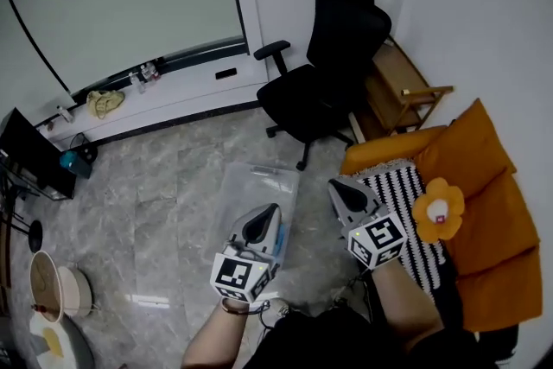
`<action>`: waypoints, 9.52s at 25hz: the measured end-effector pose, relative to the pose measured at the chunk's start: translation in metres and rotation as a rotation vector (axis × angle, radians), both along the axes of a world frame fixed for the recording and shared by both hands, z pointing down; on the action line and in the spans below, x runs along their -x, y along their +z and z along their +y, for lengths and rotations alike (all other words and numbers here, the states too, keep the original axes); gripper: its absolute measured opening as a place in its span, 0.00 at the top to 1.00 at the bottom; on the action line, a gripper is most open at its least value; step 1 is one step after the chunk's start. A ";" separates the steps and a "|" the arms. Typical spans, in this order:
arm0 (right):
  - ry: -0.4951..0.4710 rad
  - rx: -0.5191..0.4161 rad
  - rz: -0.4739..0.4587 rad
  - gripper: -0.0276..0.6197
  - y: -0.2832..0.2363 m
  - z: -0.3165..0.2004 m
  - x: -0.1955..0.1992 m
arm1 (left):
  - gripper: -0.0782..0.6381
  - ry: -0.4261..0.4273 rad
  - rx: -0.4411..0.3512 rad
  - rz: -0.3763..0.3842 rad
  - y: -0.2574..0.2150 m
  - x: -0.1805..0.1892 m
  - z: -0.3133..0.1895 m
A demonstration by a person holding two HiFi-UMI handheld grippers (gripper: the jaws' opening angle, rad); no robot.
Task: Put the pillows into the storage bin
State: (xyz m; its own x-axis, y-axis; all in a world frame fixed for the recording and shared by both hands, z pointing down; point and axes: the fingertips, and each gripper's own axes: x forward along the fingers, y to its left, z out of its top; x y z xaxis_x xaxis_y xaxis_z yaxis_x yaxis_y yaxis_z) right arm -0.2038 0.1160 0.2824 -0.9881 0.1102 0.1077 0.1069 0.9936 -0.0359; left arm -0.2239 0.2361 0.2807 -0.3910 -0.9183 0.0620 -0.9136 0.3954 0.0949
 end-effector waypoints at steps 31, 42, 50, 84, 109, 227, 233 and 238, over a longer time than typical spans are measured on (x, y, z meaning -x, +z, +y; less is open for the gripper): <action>0.563 0.086 0.048 0.95 0.040 -0.301 -0.228 | 0.88 0.595 0.016 0.025 0.016 -0.172 -0.340; 0.830 0.104 0.090 0.95 0.054 -0.340 -0.241 | 0.88 0.864 0.026 0.091 0.036 -0.168 -0.404; 0.957 0.119 0.113 0.95 0.067 -0.352 -0.255 | 0.88 0.994 0.058 0.118 0.056 -0.175 -0.431; 0.991 0.478 0.280 0.62 0.295 -0.461 -0.419 | 0.69 0.983 0.314 0.195 0.198 -0.342 -0.528; 1.089 0.656 0.551 0.35 0.505 -0.502 -0.441 | 0.62 1.010 0.474 0.310 0.324 -0.349 -0.537; -0.338 -0.084 0.213 0.82 0.066 -0.022 0.105 | 0.88 -0.447 0.102 0.107 0.037 0.031 -0.001; -0.340 -0.093 0.244 0.82 0.077 0.066 0.133 | 0.88 -0.457 0.071 0.103 0.037 0.060 0.090; -0.334 -0.103 0.266 0.82 0.089 0.128 0.152 | 0.88 -0.440 0.064 0.109 0.047 0.082 0.154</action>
